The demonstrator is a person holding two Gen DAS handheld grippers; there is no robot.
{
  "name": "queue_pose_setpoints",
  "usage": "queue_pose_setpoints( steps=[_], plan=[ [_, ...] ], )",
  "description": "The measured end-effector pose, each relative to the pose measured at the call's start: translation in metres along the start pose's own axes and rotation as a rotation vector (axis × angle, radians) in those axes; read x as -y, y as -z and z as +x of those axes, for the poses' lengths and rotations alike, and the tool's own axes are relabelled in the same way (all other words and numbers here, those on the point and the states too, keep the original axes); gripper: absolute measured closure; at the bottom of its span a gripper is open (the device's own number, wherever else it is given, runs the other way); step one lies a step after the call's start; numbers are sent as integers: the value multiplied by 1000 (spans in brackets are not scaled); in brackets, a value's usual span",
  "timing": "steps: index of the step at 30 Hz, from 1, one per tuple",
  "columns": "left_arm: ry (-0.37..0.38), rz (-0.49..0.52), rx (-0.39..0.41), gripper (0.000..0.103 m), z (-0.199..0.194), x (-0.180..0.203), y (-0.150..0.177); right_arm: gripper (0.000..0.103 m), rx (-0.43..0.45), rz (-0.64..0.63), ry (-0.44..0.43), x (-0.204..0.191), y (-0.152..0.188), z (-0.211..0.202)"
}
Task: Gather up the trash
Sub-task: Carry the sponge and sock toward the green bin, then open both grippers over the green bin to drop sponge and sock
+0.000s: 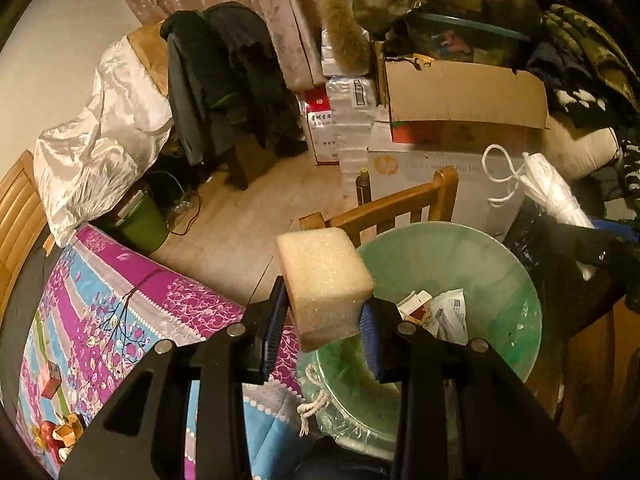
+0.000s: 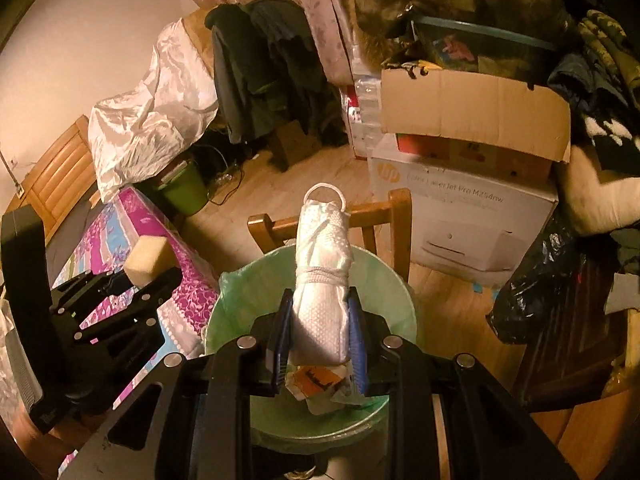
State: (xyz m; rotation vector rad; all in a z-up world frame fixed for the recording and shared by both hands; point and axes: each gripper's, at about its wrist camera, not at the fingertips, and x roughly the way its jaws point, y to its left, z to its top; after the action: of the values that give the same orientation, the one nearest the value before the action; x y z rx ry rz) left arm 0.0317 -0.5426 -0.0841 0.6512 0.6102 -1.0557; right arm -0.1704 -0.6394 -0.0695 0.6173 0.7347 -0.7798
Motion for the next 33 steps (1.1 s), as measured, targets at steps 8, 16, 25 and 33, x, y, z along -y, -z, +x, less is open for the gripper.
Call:
queue_pose_setpoints(
  steps=[8, 16, 25, 33],
  plan=[
    [11, 11, -8, 71, 4, 5, 1, 76, -17, -6, -7, 1, 1, 5],
    [24, 9, -22, 70, 10, 6, 1, 76, -25, -11, -16, -4, 7, 10],
    [58, 7, -55, 37, 19, 10, 1, 69, -32, -7, -15, -2, 11, 15],
    [133, -60, -53, 31, 18, -2, 3, 68, -28, 13, -13, 2, 11, 13]
  ],
)
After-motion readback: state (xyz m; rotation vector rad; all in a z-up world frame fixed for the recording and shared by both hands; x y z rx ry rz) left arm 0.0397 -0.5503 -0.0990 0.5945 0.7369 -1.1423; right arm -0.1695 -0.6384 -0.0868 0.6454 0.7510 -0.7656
